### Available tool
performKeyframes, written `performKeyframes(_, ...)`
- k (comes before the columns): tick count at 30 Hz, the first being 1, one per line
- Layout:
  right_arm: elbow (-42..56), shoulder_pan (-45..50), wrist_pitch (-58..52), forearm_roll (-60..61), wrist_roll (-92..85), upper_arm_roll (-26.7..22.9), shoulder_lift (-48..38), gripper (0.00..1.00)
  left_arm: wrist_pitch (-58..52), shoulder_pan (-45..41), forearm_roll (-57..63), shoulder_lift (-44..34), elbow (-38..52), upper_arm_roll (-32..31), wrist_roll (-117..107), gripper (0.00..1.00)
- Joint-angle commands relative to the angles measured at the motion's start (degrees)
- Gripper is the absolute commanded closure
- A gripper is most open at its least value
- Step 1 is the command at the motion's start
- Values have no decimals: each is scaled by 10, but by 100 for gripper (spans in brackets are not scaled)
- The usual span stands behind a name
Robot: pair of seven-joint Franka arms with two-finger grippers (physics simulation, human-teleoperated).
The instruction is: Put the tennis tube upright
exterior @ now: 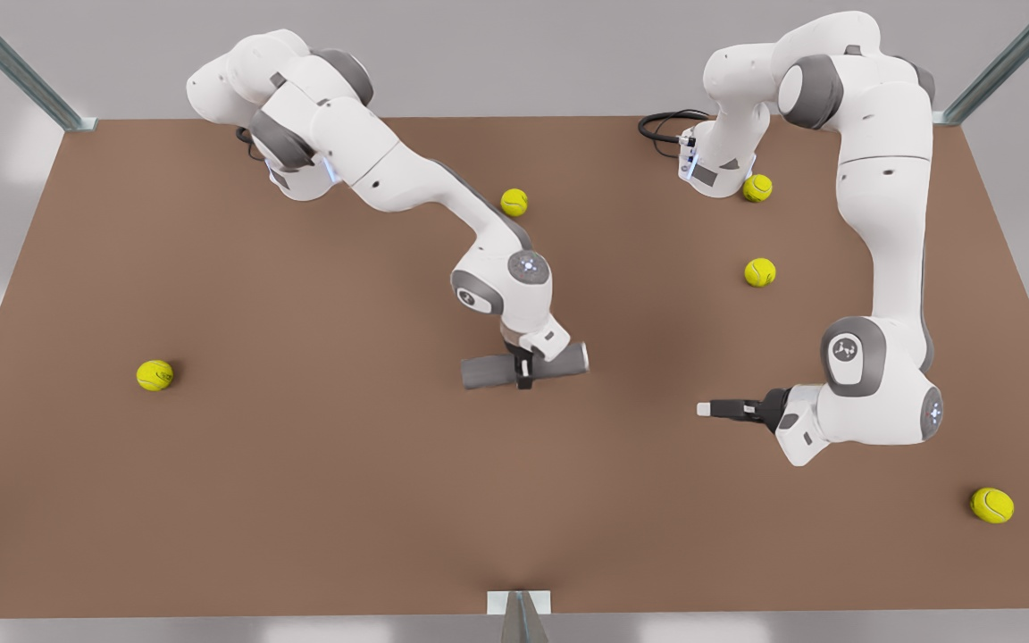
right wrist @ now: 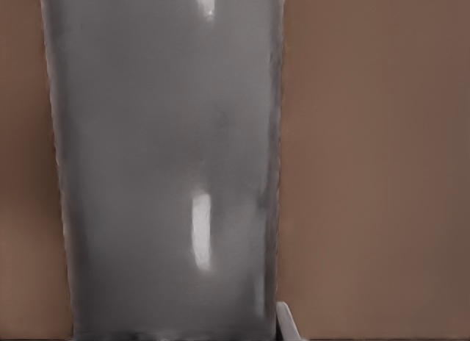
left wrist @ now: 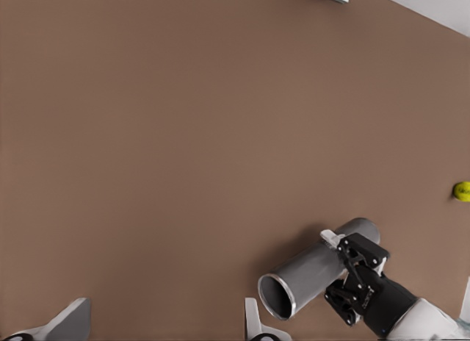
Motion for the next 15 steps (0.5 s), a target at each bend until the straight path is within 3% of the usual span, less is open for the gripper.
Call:
performKeyframes(1, 0, 0, 0, 0, 0, 0, 0, 0, 0, 1, 0, 0, 0, 0, 0, 1)
performKeyframes(6, -4, -8, -4, 21, 1, 3, -23, 0, -2, 2, -1, -4, 0, 0, -3, 1)
performKeyframes(7, -11, -23, -39, 26, 11, 7, -49, 0, 0, 2, -2, -4, 0, -1, -7, 1)
performKeyframes(9, -104, -81, -100, 92, 29, 48, -193, 0, 0, 12, -7, -7, -2, -1, -14, 1)
performKeyframes(11, -233, -234, -107, 145, 70, 124, -347, 0, -1, 15, -7, -19, -6, -1, -67, 1)
performKeyframes(12, -271, -315, -120, 145, 79, 134, -409, 0, 3, 15, -15, -22, -12, -4, -104, 1)
performKeyframes(13, -266, -380, -170, 153, 76, 140, -441, 0, 26, 22, -79, -49, -60, -3, -112, 1)
performKeyframes(15, -168, -518, -307, 232, 107, 137, -449, 0, 179, 23, -233, -179, -260, -41, -113, 1)
